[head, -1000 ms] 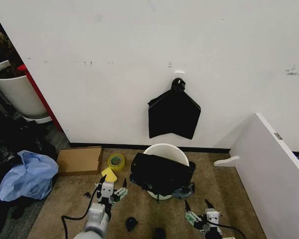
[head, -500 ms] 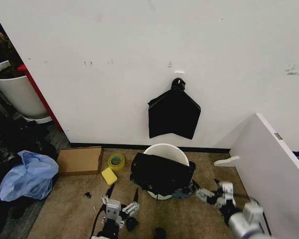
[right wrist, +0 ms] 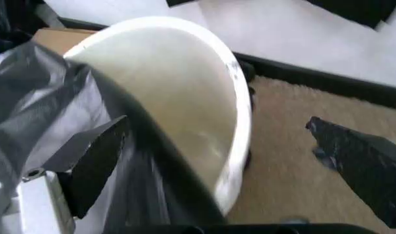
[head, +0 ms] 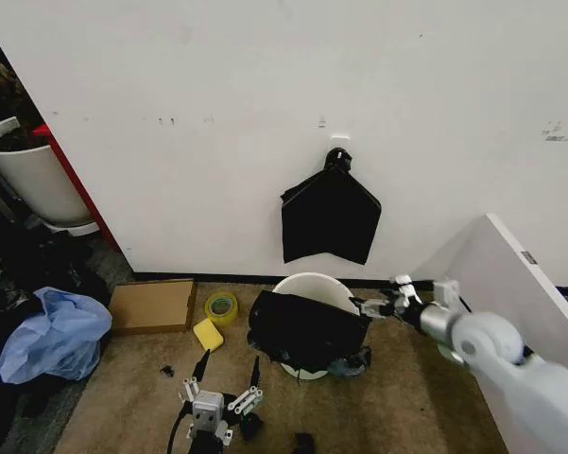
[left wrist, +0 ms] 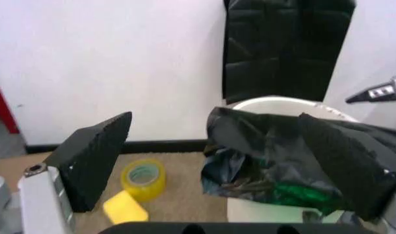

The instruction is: Place the garbage bag over the trash bin.

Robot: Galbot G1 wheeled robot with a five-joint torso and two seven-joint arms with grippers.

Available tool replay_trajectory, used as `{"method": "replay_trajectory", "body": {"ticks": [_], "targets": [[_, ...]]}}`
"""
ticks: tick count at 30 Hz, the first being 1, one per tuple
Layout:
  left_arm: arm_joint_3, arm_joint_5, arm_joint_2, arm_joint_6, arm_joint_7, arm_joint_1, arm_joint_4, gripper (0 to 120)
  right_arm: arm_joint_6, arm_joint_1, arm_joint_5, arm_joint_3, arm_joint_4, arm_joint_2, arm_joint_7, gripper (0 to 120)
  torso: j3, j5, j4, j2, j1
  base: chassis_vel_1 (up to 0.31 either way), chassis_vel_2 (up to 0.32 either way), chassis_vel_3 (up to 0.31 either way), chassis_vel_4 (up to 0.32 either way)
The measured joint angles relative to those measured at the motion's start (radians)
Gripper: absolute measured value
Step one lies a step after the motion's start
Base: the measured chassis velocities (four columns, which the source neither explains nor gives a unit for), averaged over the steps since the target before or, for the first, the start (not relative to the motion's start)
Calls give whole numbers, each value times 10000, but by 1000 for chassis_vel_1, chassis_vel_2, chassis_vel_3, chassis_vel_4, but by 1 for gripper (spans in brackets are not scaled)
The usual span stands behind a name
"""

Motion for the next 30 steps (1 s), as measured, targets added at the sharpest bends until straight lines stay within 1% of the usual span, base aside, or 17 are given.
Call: {"method": "replay_trajectory", "body": {"ticks": [2, 3, 7, 10, 11, 12, 13, 14, 15, 17, 18, 19, 21, 22, 26, 28, 30], "targets": [[-13, 104, -110, -50, -11, 198, -42, 100, -89, 749, -105, -717, -447, 191, -214, 100, 0, 2, 5, 0, 0, 0, 0, 0, 0], [-13, 104, -110, -50, -11, 198, -42, 100, -89, 749, -105, -717, -447, 191, -214, 100, 0, 2, 5, 0, 0, 0, 0, 0, 0], [-22, 334, -242, -101, -31, 535, -153, 100, -98, 1717, -455, -1533, -1168, 570, -410, 100, -1, 4, 13, 0, 0, 0, 0, 0, 0], [-44, 434, -222, -101, -33, 692, -232, 100, -76, 2028, -559, -1751, -1467, 684, -483, 100, -1, 2, 15, 0, 0, 0, 0, 0, 0], [-72, 451, -178, -93, -30, 733, -265, 100, -61, 2130, -595, -1804, -1576, 738, -491, 100, -2, -5, 16, 0, 0, 0, 0, 0, 0], [-121, 451, -118, -70, -25, 752, -296, 100, -48, 2213, -625, -1844, -1692, 793, -504, 100, -2, -25, 19, 0, 0, 0, 0, 0, 0], [-203, 417, -30, -11, -15, 754, -318, 100, -40, 2275, -666, -1871, -1817, 870, -517, 100, -2, -63, 20, 0, 0, 0, 0, 0, 0], [-275, 326, 57, 41, -7, 709, -317, 100, -30, 2307, -716, -1876, -1920, 938, -535, 100, -2, -90, 22, 0, 0, 0, 0, 0, 0], [-321, 284, 102, 71, 6, 657, -306, 100, -24, 2316, -749, -1876, -1969, 979, -545, 100, -2, -94, 25, 0, 0, 0, 0, 0, 0], [-507, 147, 247, 176, 17, 407, -177, 100, -9, 2317, -890, -1877, -2108, 1102, -575, 100, -2, -101, 18, 0, -1, 0, 0, 0, 0], [-507, 147, 247, 176, 17, 407, -177, 100, -9, 2317, -890, -1877, -2108, 1102, -575, 100, -2, -101, 18, 0, -1, 0, 0, 0, 0], [-703, 4, 393, 328, 22, 177, -137, 100, 10, 2308, -1031, -1869, -2250, 1199, -614, 100, -2, -90, 10, -1, 0, 0, 0, 0, 0], [-886, -97, 516, 432, 48, -61, -154, 100, 16, 2287, -1134, -1833, -2398, 1313, -658, 100, -2, -83, 13, 0, -1, 0, 0, 0, 0], [-1077, -185, 635, 510, 52, -189, -194, 100, 28, 2277, -1205, -1786, -2486, 1382, -681, 100, -2, -67, 11, 0, -1, 0, 0, 0, 0], [-1488, -497, 932, 685, 68, -355, -316, 100, 32, 2231, -1394, -1694, -2696, 1584, -726, 100, -2, -62, 10, 0, -1, 0, 0, 0, 0], [-1840, -735, 1170, 724, 88, -378, -368, 100, 33, 2228, -1537, -1663, -2849, 1730, -764, 100, -2, -52, 11, 0, -1, 0, 0, 0, 0], [-2000, -897, 1265, 739, 106, -362, -399, 100, 29, 2257, -1655, -1663, -2969, 1814, -848, 96, -1, -47, 10, 0, -1, 0, 0, 0, 0]]}}
